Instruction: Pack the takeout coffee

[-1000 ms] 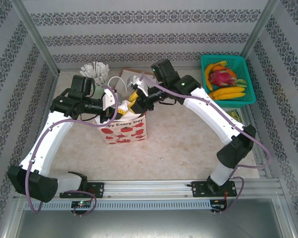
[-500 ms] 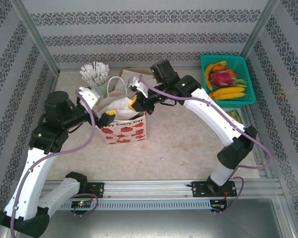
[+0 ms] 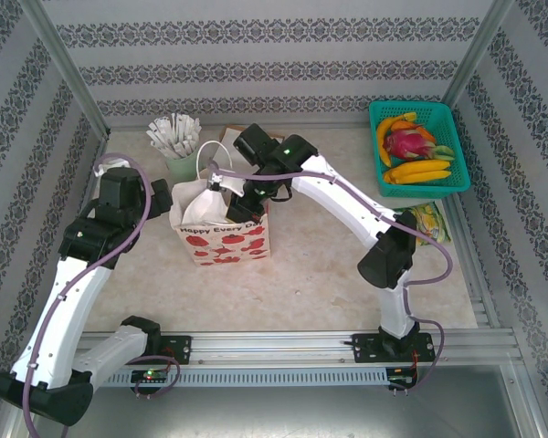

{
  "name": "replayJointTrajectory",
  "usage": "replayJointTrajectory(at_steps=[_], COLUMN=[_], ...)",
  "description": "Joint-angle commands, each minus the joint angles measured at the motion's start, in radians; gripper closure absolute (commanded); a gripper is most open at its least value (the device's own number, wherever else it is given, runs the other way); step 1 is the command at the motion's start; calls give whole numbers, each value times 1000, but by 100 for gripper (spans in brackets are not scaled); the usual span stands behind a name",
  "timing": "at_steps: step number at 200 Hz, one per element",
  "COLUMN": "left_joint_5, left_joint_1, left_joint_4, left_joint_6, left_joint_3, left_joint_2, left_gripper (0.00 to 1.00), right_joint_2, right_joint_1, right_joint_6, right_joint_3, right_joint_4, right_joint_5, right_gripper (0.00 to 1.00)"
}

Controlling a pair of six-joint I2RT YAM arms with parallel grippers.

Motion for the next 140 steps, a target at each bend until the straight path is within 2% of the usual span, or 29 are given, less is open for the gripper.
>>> replayJointTrajectory(at_steps=[1, 26, 38, 50, 55, 73, 115, 140], left_joint_5=[-92, -114, -96, -57, -46, -13, 152, 280], left_joint_1=[12, 41, 68, 100, 110, 125, 123, 122], left_joint_4=[-68, -92, -96, -87, -86, -85, -136, -135], left_joint_6=[-116, -146, -171, -188, -192, -209, -245, -261], left_joint_3=[-15, -45, -69, -91, -98, -115, -142, -173], left_joint_2=[-8, 11, 16, 15, 15, 15, 12, 2], left_gripper=[0, 0, 0, 0, 0, 0, 0, 0], right_joint_2=[48, 46, 24, -9, -21, -33, 80, 129], right_joint_1=[1, 1, 0, -5, -7, -9, 17, 27], right_joint_6=[-40, -63, -54, -34, -19, 6, 31, 39], right_joint_3=[97, 142, 140, 117, 102, 80, 148, 169], right_joint_4=[-132, -172, -142, -83, -51, 22, 24, 26], right_joint_5=[67, 53, 56, 47, 44, 24, 78, 122], right_gripper=[100, 94, 75, 61, 59, 59, 77, 83])
